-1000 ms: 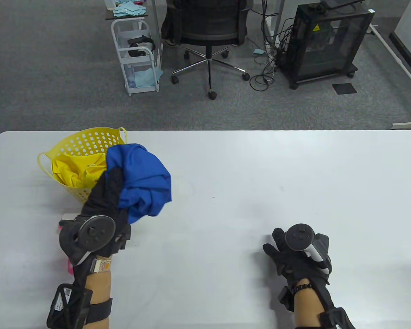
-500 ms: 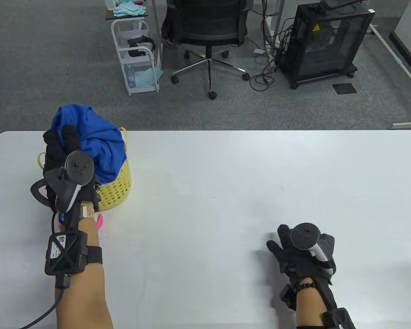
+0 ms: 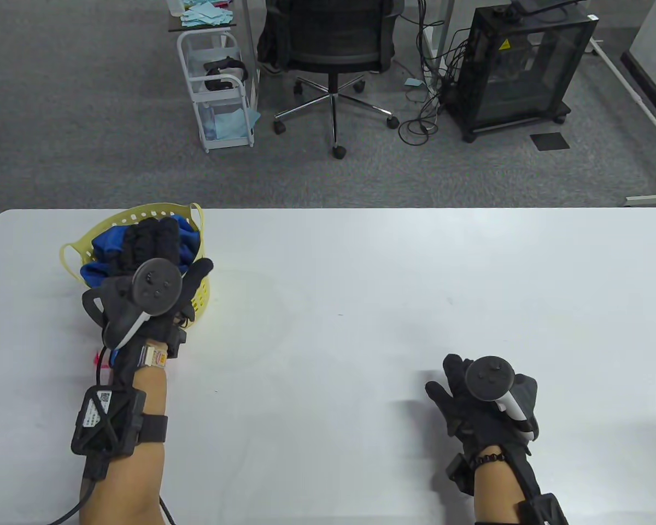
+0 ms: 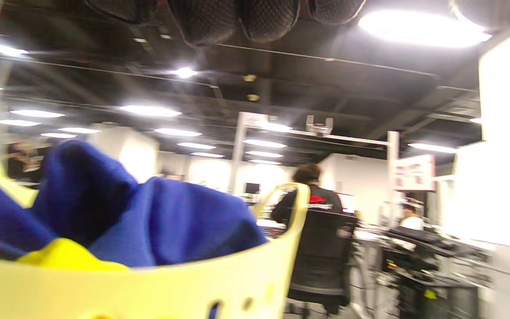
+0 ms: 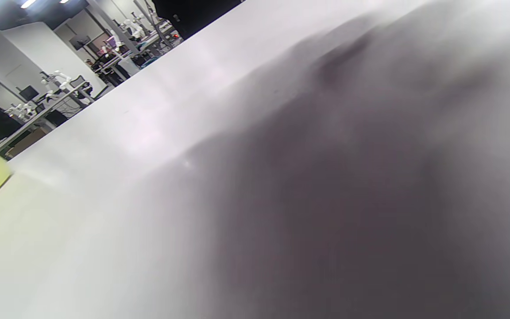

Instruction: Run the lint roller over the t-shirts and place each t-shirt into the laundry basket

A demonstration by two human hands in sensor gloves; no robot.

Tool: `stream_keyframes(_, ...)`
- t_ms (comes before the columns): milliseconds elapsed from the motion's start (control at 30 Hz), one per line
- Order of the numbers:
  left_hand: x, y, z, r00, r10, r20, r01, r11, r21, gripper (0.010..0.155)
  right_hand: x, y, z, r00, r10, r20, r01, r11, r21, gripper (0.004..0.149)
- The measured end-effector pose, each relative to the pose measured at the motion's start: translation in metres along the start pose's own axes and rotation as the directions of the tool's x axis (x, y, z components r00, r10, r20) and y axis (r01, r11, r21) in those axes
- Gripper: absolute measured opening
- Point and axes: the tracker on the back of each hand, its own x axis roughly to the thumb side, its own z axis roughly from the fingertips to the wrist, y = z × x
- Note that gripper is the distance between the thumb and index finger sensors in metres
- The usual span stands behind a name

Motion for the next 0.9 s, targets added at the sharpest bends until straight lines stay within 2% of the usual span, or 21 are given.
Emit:
stream_keyframes(233, 0.037, -0.007, 0.067, 0.966, 0.109, 0.233, -0.089, 0.991, -0.097, 0.074, 0.027, 0.01, 0.01, 0.988, 0.066, 0.138, -0.06, 0.997, -0.046, 0.076)
stream_keyframes(367, 0.047, -0.032, 0.104, 0.934, 0.198, 0.296, -0.135, 0.966, -0.221, 0.075, 0.043, 0.019, 0.017, 0.966, 0.153, 0.206, -0.136, 0.986, -0.095, 0.078)
stream_keyframes(467, 0.049, -0.06, 0.121, 0.916, 0.299, 0.269, -0.205, 0.922, -0.328, 0.076, 0.048, 0.03, 0.015, 0.95, 0.229, 0.211, -0.221, 0.973, -0.062, 0.081)
stream_keyframes(567, 0.05, -0.083, 0.131, 0.924, 0.237, 0.299, -0.127, 0.93, -0.346, 0.077, 0.05, 0.039, 0.011, 0.944, 0.255, 0.211, -0.253, 0.967, -0.034, 0.082)
stream_keyframes(700, 0.048, -0.106, 0.135, 0.93, 0.057, 0.362, 0.052, 0.957, -0.286, 0.078, 0.051, 0.051, 0.006, 0.935, 0.29, 0.203, -0.299, 0.954, 0.016, 0.082)
stream_keyframes(900, 0.028, -0.128, 0.133, 0.948, 0.072, 0.31, 0.04, 0.939, -0.342, 0.079, 0.05, 0.061, 0.0, 0.916, 0.358, 0.181, -0.374, 0.925, 0.06, 0.079)
